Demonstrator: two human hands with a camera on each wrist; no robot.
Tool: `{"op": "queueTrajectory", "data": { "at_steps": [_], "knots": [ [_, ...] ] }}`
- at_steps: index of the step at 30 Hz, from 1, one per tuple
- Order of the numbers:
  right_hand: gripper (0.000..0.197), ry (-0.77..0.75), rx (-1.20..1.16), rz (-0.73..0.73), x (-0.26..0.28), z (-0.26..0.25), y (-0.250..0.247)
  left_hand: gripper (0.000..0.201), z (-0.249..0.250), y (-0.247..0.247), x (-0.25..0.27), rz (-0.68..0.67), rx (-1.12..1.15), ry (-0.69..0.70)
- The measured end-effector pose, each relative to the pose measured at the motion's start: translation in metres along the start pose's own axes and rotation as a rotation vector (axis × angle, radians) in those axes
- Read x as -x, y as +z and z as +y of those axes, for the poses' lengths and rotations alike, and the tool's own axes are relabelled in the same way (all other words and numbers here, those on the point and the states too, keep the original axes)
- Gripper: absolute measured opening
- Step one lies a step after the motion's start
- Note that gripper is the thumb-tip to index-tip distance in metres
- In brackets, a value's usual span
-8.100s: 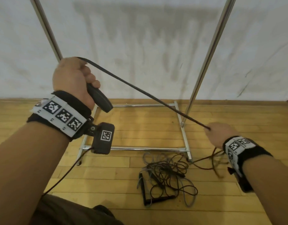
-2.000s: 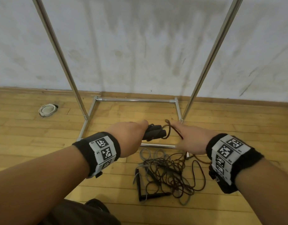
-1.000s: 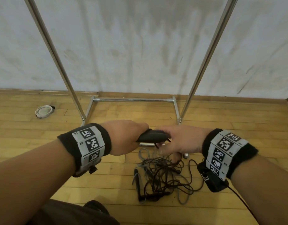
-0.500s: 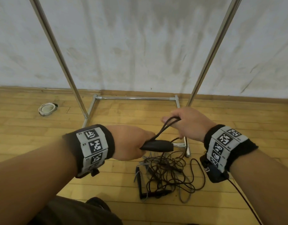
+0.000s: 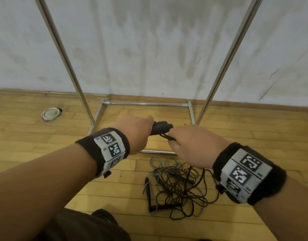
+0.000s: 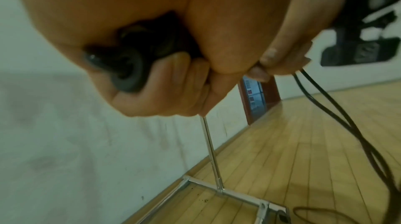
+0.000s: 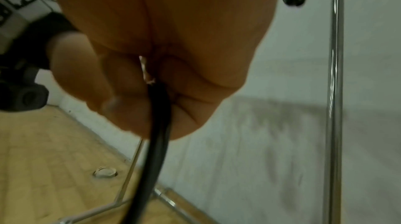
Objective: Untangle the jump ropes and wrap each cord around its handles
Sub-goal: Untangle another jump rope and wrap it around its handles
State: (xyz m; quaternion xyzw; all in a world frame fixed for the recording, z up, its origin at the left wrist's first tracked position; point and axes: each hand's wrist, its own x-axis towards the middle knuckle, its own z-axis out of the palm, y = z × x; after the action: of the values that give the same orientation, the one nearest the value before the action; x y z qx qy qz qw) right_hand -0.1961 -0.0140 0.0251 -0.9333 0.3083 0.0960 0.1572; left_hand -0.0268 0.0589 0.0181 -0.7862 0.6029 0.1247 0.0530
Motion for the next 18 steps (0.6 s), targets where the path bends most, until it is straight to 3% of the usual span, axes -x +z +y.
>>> {"op": "queueTrajectory", "data": {
  "at_steps": [4, 7, 13, 18],
  "knots": [
    [0.017, -0.096, 0.113, 0.033, 0.016, 0.005, -0.026, 0.042, 0.007, 0.005, 0.002, -0.019, -0.162, 0.093],
    [0.018, -0.152, 0.057, 0.043, 0.019, 0.013, -0.04, 0.039, 0.009, 0.009, 0.006, -0.009, -0.228, 0.207],
    [0.016, -0.175, -0.372, 0.044, 0.014, 0.039, -0.043, 0.035, 0.014, 0.015, 0.017, 0.029, -0.114, 0.485],
    [0.044, -0.123, -1.083, 0.045, 0.006, 0.042, -0.019, 0.034, 0.015, -0.003, 0.026, 0.195, 0.245, 0.487]
  ]
}}
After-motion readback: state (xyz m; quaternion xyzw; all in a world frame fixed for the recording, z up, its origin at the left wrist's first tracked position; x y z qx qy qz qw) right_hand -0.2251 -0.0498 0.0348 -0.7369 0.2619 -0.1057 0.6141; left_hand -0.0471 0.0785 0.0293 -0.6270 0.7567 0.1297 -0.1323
